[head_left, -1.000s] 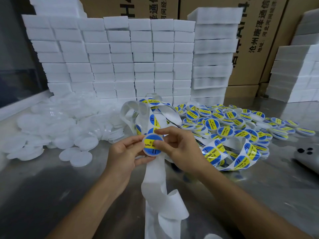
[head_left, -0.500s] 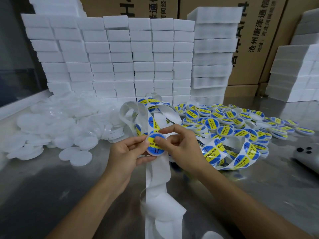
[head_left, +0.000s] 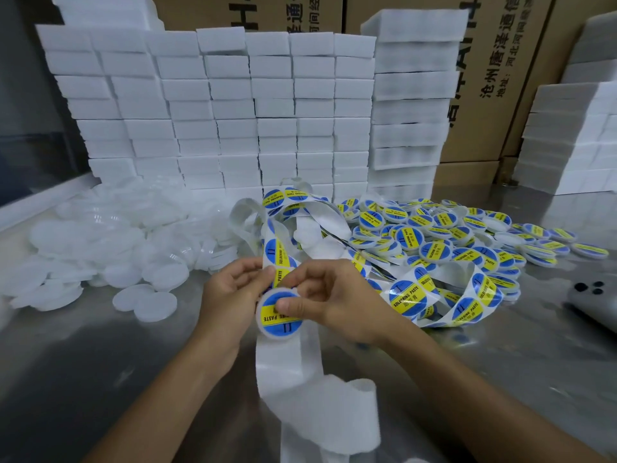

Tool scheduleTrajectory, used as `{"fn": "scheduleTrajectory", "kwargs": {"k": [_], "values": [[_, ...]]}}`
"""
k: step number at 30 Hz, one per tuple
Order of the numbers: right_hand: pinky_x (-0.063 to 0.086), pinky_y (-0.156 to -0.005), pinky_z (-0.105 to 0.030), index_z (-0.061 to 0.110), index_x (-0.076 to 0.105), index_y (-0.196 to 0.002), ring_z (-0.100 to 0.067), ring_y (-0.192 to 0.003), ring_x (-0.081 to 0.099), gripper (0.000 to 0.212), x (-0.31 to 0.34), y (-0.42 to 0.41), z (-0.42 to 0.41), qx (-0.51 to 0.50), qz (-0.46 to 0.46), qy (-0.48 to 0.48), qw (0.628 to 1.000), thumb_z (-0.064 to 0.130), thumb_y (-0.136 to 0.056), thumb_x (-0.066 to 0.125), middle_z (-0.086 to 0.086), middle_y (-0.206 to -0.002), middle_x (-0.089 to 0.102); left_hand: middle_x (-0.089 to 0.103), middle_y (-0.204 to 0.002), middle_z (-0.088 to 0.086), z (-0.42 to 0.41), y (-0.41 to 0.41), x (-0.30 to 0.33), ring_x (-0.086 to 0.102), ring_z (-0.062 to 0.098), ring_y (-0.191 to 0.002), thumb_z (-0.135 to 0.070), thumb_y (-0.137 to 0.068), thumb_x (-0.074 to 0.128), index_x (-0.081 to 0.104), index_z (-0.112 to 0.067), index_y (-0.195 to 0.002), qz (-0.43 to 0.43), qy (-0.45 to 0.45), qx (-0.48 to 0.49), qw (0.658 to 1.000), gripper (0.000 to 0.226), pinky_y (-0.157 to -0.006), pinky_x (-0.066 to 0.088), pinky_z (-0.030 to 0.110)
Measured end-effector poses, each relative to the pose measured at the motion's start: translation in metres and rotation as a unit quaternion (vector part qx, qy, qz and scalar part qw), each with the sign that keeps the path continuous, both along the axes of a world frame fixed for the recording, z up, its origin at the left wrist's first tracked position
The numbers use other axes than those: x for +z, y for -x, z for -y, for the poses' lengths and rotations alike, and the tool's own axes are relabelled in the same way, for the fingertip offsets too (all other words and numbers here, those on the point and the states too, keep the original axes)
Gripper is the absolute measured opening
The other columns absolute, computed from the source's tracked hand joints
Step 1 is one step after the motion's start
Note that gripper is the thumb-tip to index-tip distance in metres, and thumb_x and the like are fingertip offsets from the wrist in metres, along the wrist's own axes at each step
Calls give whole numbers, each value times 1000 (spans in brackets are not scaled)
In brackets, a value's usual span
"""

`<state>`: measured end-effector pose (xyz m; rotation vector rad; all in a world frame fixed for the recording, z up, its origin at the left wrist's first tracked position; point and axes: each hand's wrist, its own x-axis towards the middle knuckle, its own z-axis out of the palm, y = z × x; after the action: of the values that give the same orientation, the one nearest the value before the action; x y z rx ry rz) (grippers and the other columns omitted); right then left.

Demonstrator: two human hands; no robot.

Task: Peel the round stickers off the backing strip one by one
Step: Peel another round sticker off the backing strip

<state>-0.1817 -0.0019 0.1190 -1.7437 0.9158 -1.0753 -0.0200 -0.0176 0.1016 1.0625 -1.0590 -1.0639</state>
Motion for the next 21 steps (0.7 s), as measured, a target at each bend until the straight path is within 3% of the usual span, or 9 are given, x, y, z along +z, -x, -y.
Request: {"fn": "scheduleTrajectory", "kwargs": {"k": [2,4,6,8,11,14,17,19,21], "values": [[55,-61,-27,19,66,-78,-10,-62,66,15,7,6,3,-38,0,29,999,14,-80,80,-2,-70,70,76,-89,11,2,-2,1,70,19,-71,-9,-90,65,67,-5,-97,-21,-12,14,1000,8,-65,56,32],[54,-62,-32,16,66,-75,-17,-67,69,17,17,21,10,-120,3,57,991,25,-82,79,-6,-75,71,75,-89,12,3,-3,1,69,20,-71,-8,-91,63,66,-2,-99,-34,-24,27,999,10,-67,56,34],[54,-67,-30,17,68,-81,-17,-69,68,18,26,42,21,-198,14,54,979,33,-83,76,-6,-77,72,76,-89,10,3,-3,2,70,21,-74,-10,-92,63,67,-4,-97,-28,-30,33,999,9,-72,57,37],[52,-60,-24,20,67,-94,-8,-62,66,18,28,61,38,-271,59,28,960,32,-84,76,2,-71,71,77,-85,6,2,-1,1,70,20,-75,-15,-93,63,69,-9,-92,-21,-32,34,999,9,-74,57,38],[50,-50,-19,16,62,-109,-5,-52,63,25,24,83,71,-357,121,-1,926,22,-88,74,0,-77,70,77,-82,3,1,2,2,71,19,-72,-25,-96,59,71,-14,-88,-8,-36,33,999,18,-64,57,33],[56,-56,-20,5,64,-115,-11,-59,64,26,20,101,104,-392,129,-60,909,11,-90,69,-9,-92,68,72,-72,5,0,1,2,59,12,-48,-30,-98,55,68,-11,-85,-10,-32,39,999,26,-39,41,19],[55,-53,-17,3,64,-112,-18,-68,67,26,18,116,130,-409,185,-123,885,-5,-87,66,-19,-105,67,70,-66,2,1,-1,2,51,7,-40,-28,-99,53,67,-13,-82,-22,-31,49,998,26,-32,31,14],[58,-62,-21,4,65,-115,-21,-76,71,33,15,123,144,-423,183,-137,877,-6,-84,67,-20,-103,69,71,-70,7,2,-2,1,52,13,-43,-26,-100,52,65,-13,-82,-19,-26,41,999,26,-33,34,20],[58,-86,-36,1,63,-123,-30,-101,70,38,13,128,153,-429,162,-133,879,-4,-86,63,-24,-109,69,72,-75,9,4,-3,0,60,15,-47,-22,-101,52,64,-10,-86,-39,-26,33,998,22,-36,44,23]]}}
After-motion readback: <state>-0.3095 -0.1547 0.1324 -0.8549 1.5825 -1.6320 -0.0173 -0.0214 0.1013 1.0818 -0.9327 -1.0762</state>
